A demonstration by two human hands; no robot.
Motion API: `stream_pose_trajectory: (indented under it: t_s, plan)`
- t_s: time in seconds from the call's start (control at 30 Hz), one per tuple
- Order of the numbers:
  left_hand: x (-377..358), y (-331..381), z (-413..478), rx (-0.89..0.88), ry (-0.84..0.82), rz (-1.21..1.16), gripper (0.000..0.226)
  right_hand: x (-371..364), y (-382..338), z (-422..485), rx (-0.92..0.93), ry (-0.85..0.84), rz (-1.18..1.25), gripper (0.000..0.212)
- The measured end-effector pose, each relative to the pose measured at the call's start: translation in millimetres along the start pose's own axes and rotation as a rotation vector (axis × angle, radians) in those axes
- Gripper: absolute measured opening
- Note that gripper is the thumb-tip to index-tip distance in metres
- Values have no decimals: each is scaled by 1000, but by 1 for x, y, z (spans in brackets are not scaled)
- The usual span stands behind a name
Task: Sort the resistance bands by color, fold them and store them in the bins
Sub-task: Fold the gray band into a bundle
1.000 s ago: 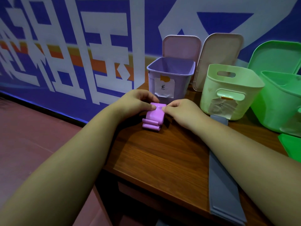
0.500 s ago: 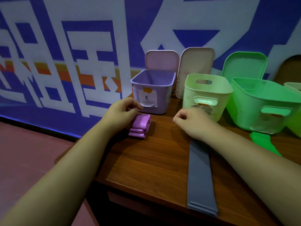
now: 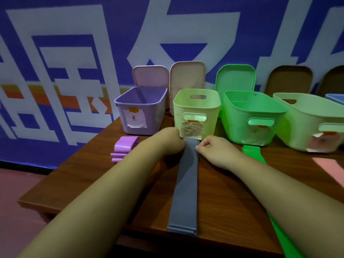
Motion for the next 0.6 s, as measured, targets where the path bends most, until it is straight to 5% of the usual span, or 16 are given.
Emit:
stream_pose_trajectory:
  t_s: [0.2,0.6]
  plan:
    - [-21,-17,12,24,185,-119,30,-2,3,6,-13,47,-30,24]
    - [-23,-19,8,-38,180,-538,18,6,8,8,-16,-39,55,24]
Point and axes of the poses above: each hand's wrist, its own z-axis towards the middle knuckle, its own x-axis out of the back of the hand, y = z × x, the point moved 3 cm from there along z, towards the middle knuckle, and after that the axes turned 15 degrees about -z, right-handed, at the moved point
